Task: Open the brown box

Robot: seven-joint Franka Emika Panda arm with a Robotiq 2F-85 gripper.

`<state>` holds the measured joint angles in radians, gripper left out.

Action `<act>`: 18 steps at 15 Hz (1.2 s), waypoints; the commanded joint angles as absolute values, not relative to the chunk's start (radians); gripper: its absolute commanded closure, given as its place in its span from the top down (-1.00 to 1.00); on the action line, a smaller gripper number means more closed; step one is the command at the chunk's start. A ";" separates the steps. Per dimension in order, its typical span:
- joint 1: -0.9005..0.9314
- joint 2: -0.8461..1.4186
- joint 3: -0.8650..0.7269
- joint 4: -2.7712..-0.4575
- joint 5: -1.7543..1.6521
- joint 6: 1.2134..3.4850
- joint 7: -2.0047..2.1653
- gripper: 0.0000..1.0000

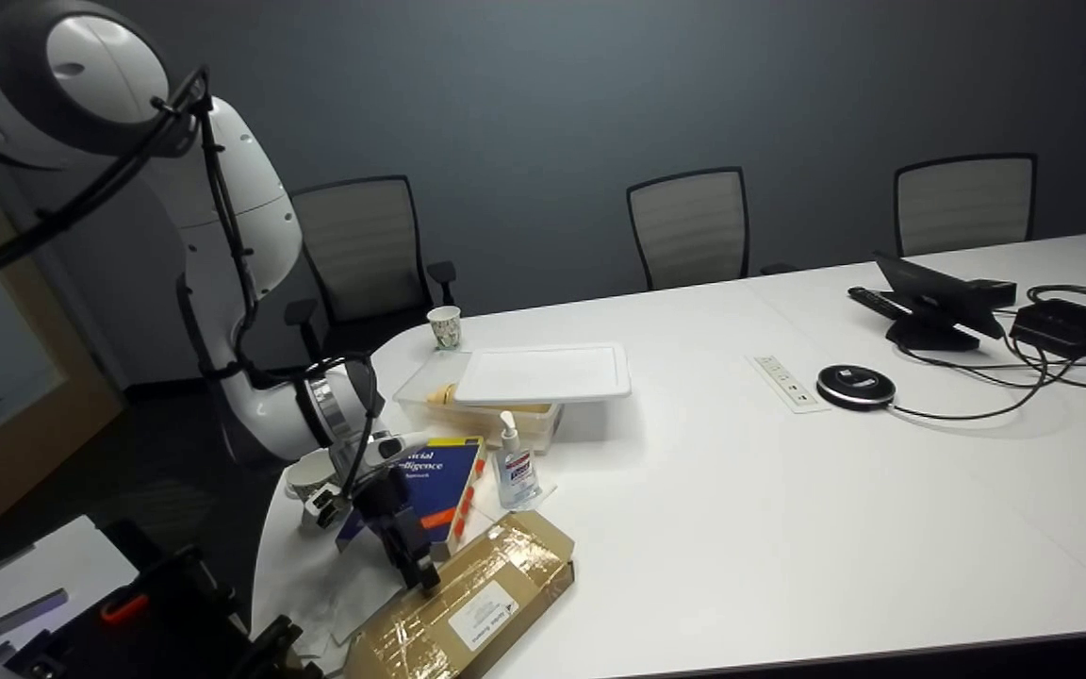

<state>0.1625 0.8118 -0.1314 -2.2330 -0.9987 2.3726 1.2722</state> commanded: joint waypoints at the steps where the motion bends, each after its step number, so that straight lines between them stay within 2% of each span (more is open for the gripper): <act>1: 0.192 0.827 -0.145 -2.222 -1.050 2.350 1.349 1.00; 18: 0.161 0.778 -0.091 -2.194 -1.232 2.162 1.485 1.00</act>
<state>0.1665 0.8202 -0.1156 -2.1916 -1.2008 2.2105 1.4608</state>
